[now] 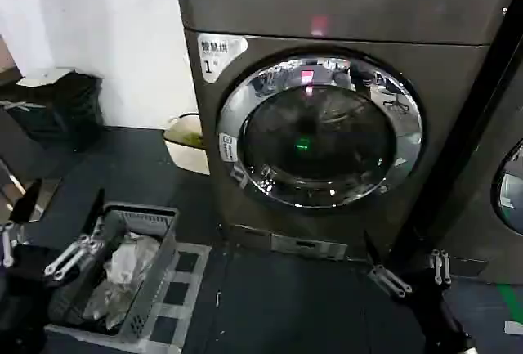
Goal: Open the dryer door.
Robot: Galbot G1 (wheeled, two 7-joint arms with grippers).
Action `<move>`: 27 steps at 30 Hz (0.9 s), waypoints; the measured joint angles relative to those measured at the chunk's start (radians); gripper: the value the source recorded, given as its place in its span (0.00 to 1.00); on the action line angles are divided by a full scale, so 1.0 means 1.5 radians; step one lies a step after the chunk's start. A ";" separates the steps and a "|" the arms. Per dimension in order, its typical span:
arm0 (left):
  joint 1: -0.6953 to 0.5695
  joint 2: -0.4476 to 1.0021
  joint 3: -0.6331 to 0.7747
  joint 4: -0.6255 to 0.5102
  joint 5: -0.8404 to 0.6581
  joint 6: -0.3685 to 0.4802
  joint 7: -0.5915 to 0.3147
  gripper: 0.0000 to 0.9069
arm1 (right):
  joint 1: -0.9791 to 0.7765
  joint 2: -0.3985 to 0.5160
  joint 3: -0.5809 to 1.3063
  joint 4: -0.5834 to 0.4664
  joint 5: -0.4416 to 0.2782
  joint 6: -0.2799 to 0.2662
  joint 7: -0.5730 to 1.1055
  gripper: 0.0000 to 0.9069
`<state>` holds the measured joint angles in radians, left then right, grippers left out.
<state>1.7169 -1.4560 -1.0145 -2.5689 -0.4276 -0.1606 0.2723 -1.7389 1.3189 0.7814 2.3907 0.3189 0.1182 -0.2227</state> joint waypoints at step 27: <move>0.048 -0.016 0.019 0.016 -0.001 -0.005 0.005 1.00 | 0.583 -0.279 -0.381 -0.374 0.193 -0.106 -0.085 1.00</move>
<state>1.7887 -1.4794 -0.9860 -2.5450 -0.4296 -0.1682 0.2796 -0.8648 0.9011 0.2092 1.8298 0.6085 -0.0402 -0.3506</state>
